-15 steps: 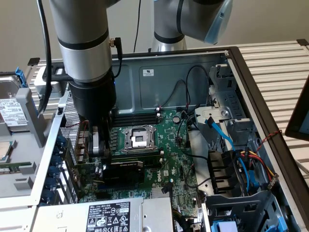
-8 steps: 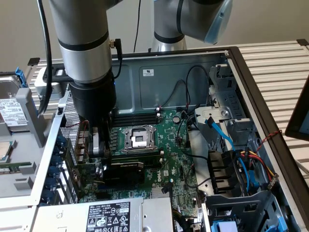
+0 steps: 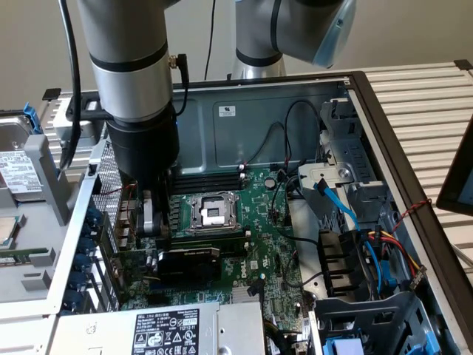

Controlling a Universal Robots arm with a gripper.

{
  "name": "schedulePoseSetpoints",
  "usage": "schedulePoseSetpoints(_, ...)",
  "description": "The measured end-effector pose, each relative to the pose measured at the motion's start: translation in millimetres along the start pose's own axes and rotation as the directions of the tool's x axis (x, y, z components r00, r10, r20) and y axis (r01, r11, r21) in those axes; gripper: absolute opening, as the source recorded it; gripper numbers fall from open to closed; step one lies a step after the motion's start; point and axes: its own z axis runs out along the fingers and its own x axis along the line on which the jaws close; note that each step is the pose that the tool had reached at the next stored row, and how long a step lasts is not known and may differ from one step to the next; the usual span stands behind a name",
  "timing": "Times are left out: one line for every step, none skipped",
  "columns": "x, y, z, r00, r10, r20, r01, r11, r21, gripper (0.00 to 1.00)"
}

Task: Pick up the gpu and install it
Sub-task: 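Press down on the gpu until it lock into place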

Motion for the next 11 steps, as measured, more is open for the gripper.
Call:
schedulePoseSetpoints(-0.1,-3.9,-0.1,1.0000,0.000,-0.0001,0.000,1.0000,-0.0026,0.11)
schedulePoseSetpoints(-0.1,-7.7,-0.2,1.0000,0.000,-0.0001,0.000,1.0000,-0.0048,0.11)
schedulePoseSetpoints(-0.1,-11.9,-0.3,1.0000,0.000,-0.0001,0.000,1.0000,-0.0072,0.11)
schedulePoseSetpoints(-0.1,-15.4,-0.4,1.0000,0.000,-0.0002,0.000,0.9999,-0.0106,0.11)
schedulePoseSetpoints(0.1,-17.7,-0.5,1.0000,0.000,-0.0002,0.000,0.9999,-0.0163,0.11)
schedulePoseSetpoints(0.5,-18.3,-0.5,1.0000,0.000,-0.0005,0.000,0.9998,-0.0222,0.11)
schedulePoseSetpoints(1.0,-18.5,-0.5,1.0000,0.000,-0.0010,0.000,0.9996,-0.0276,0.11)
schedulePoseSetpoints(1.2,-18.5,-0.5,1.0000,0.000,-0.0012,0.000,0.9995,-0.0309,0.11)
schedulePoseSetpoints(1.2,-18.6,-0.4,1.0000,0.000,-0.0015,0.000,0.9995,-0.0328,0.11)
schedulePoseSetpoints(1.3,-18.9,-0.4,1.0000,-0.001,-0.0015,0.001,0.9995,-0.0328,0.11)
schedulePoseSetpoints(1.2,-19.3,-0.3,1.0000,-0.001,-0.0013,0.001,0.9995,-0.0327,0.11)
